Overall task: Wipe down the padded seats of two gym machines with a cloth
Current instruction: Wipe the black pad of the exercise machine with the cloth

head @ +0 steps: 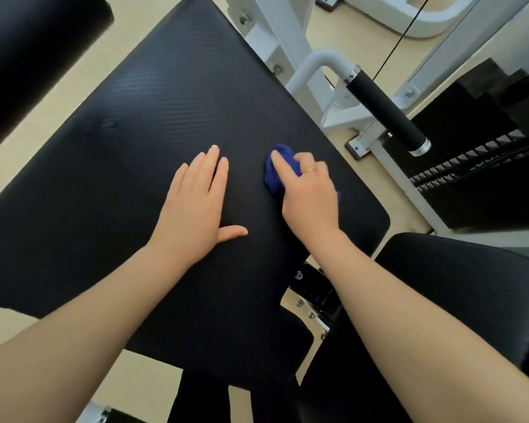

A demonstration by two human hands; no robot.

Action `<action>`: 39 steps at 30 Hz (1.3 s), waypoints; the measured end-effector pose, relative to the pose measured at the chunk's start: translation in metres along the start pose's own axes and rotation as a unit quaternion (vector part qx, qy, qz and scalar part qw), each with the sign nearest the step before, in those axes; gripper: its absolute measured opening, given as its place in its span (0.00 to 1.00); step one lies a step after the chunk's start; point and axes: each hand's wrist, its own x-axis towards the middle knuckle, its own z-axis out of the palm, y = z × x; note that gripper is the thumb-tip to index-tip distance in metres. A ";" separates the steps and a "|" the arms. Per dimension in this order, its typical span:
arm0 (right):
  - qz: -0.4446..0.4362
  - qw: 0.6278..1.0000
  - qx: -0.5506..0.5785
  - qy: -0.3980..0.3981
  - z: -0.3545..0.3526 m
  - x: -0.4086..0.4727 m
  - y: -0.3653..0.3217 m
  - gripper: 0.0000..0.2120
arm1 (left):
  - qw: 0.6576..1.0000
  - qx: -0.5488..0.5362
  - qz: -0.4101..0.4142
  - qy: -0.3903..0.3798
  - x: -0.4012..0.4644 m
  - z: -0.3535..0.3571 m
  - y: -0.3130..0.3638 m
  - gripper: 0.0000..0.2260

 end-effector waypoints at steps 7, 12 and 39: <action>0.031 0.998 -0.049 0.012 -0.006 0.035 0.017 0.32 | 0.999 0.024 -0.043 0.018 0.002 -0.004 -0.018 0.52; 0.099 0.995 -0.017 0.024 -0.001 0.029 -0.006 0.33 | 0.997 0.053 -0.053 -0.020 0.007 -0.011 -0.019 0.53; 0.151 0.987 0.002 0.052 -0.007 0.068 0.013 0.28 | 0.996 0.038 -0.069 -0.050 0.012 -0.008 -0.013 0.52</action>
